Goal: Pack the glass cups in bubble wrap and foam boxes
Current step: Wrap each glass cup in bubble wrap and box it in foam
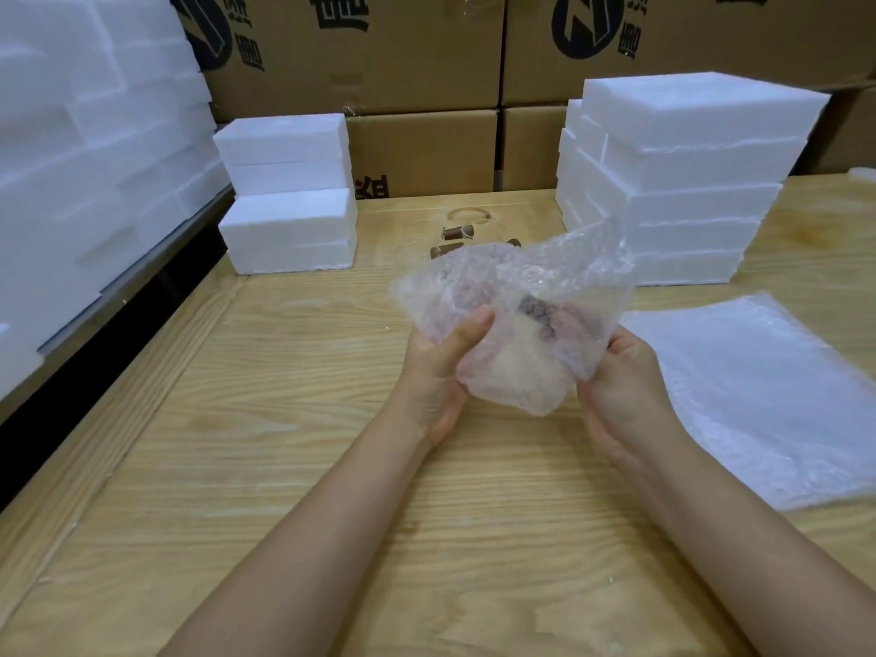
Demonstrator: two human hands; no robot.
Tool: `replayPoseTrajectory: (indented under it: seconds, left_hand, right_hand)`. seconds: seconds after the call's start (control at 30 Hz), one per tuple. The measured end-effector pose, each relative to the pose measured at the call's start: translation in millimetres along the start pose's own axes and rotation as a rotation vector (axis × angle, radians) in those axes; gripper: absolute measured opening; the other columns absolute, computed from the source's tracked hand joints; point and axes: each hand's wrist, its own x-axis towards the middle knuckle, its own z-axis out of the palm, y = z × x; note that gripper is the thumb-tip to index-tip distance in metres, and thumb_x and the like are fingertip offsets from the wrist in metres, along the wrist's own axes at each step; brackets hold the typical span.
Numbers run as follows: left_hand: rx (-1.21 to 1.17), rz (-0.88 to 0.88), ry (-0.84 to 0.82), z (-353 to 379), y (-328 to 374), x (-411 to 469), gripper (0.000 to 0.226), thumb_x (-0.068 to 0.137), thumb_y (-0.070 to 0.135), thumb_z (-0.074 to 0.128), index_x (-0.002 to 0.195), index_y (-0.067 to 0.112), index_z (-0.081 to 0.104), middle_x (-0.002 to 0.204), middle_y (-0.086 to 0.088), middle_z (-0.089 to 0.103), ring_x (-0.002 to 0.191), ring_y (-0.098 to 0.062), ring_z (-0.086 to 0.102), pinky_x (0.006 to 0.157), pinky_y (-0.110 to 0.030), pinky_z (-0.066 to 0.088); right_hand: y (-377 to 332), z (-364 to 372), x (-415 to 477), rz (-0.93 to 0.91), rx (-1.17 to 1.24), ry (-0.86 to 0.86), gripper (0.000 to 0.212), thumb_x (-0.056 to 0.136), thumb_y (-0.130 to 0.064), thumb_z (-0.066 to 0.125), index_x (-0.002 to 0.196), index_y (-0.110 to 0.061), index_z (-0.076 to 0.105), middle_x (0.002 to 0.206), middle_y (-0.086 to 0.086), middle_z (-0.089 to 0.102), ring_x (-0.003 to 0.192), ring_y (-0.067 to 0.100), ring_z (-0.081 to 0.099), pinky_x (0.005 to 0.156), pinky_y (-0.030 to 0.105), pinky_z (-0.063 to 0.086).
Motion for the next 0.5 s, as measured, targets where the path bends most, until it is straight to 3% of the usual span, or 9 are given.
replayPoseTrajectory:
  seconds: [0.1,0.23,0.3,0.37,0.43,0.5]
  left_hand:
    - [-0.060,0.012,0.028,8,-2,0,0.108,0.049,0.043,0.092,0.136,-0.001,0.047,0.128,-0.023,0.057,0.119,-0.038,0.057,0.100,-0.053,0.047]
    - [-0.185,-0.035,0.062,15,-4,-2,0.122,0.042,0.045,0.094,0.138,-0.007,0.041,0.125,-0.026,0.053,0.115,-0.038,0.055,0.099,-0.050,0.048]
    - [-0.241,-0.064,0.073,16,-6,-2,0.117,0.042,0.043,0.095,0.136,-0.006,0.045,0.120,-0.023,0.056,0.110,-0.035,0.059,0.093,-0.046,0.052]
    - [-0.266,-0.065,0.067,14,-7,-1,0.107,0.043,0.043,0.095,0.131,-0.002,0.051,0.116,-0.020,0.060,0.108,-0.032,0.060,0.094,-0.046,0.050]
    - [-0.267,-0.051,0.048,11,-5,1,0.093,0.048,0.044,0.092,0.124,0.002,0.058,0.117,-0.017,0.062,0.111,-0.032,0.060,0.099,-0.047,0.046]
    - [-0.273,-0.047,0.039,7,-3,2,0.089,0.051,0.044,0.090,0.124,0.003,0.060,0.125,-0.019,0.061,0.119,-0.034,0.057,0.105,-0.049,0.041]
  right_hand:
    - [3,7,-5,-0.005,-0.051,-0.011,0.020,0.070,-0.020,0.074,0.090,-0.017,0.074,0.090,0.005,0.075,0.085,0.019,0.072,0.063,0.025,0.056]
    - [10,13,-13,-0.083,-0.285,-0.109,0.023,0.076,-0.006,0.076,0.093,-0.022,0.073,0.089,-0.003,0.075,0.085,0.013,0.072,0.066,0.023,0.056]
    - [11,14,-16,-0.117,-0.381,-0.151,0.019,0.078,-0.016,0.075,0.092,-0.030,0.073,0.088,-0.007,0.075,0.084,0.010,0.071,0.067,0.023,0.055]
    - [10,12,-17,-0.143,-0.501,-0.151,0.011,0.084,-0.028,0.063,0.089,-0.023,0.072,0.084,-0.002,0.073,0.083,0.017,0.068,0.067,0.030,0.055]
    - [9,6,-14,-0.207,-0.674,-0.118,0.034,0.091,-0.038,0.046,0.077,-0.015,0.067,0.074,-0.002,0.065,0.079,0.018,0.060,0.067,0.032,0.046]
    - [2,0,-12,-0.274,-0.715,-0.077,0.047,0.093,-0.049,0.037,0.067,-0.022,0.065,0.072,-0.008,0.059,0.079,0.005,0.054,0.071,0.020,0.039]
